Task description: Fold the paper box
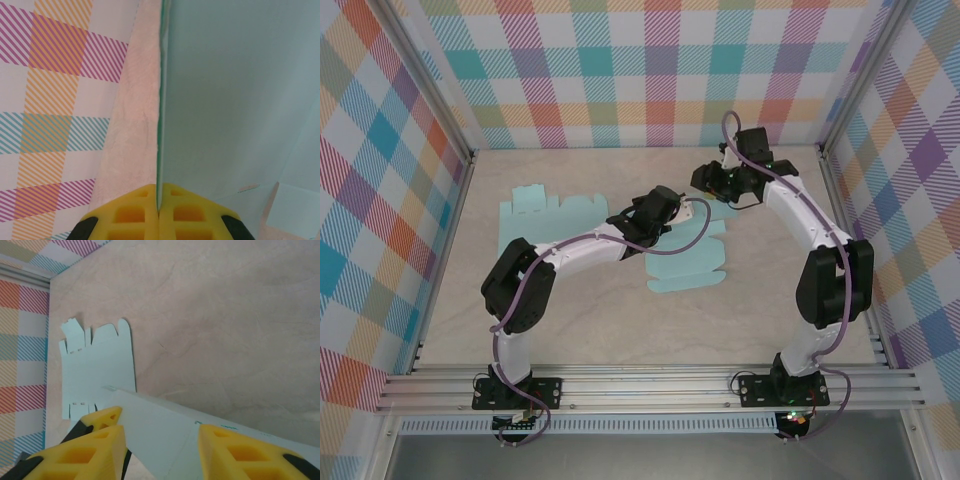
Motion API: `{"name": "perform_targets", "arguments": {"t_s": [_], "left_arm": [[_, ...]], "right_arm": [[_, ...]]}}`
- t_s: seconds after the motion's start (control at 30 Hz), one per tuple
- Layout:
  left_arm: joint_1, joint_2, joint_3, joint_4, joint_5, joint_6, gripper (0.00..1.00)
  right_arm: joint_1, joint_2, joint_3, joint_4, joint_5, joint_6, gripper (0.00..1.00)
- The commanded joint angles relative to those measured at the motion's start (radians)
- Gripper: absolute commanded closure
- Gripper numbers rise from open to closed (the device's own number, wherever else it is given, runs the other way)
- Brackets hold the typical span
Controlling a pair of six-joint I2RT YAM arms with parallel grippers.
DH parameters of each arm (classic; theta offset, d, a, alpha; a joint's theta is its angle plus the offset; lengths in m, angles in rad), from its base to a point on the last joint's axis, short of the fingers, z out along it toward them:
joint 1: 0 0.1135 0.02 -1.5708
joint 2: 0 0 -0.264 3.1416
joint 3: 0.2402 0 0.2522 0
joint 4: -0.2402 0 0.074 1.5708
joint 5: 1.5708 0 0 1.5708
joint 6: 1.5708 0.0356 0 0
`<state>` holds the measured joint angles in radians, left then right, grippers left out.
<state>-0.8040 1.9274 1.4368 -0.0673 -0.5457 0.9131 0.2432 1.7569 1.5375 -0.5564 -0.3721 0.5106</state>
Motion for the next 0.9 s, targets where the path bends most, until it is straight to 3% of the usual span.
{"name": "perform_targets", "arguments": {"t_s": [0.0,0.33,0.47,0.63,0.87], "left_arm": [[-0.013,0.018,0.035,0.049,-0.027,-0.018,1.00],[-0.012,0.004,0.035,0.052,-0.019,-0.078,1.00],[-0.014,-0.005,0.029,0.046,-0.008,-0.085,1.00],[-0.014,-0.011,0.009,0.048,-0.014,-0.065,1.00],[-0.015,-0.018,-0.022,0.063,-0.081,-0.019,1.00]], "right_arm": [[0.008,-0.012,-0.029,0.007,0.022,0.017,0.56],[0.010,-0.006,-0.131,0.204,-0.164,0.178,0.54],[0.012,-0.023,-0.159,0.262,-0.174,0.227,0.55],[0.011,-0.054,-0.150,0.221,-0.118,0.195,0.67],[-0.013,-0.210,-0.242,0.122,-0.008,0.122,0.46]]}}
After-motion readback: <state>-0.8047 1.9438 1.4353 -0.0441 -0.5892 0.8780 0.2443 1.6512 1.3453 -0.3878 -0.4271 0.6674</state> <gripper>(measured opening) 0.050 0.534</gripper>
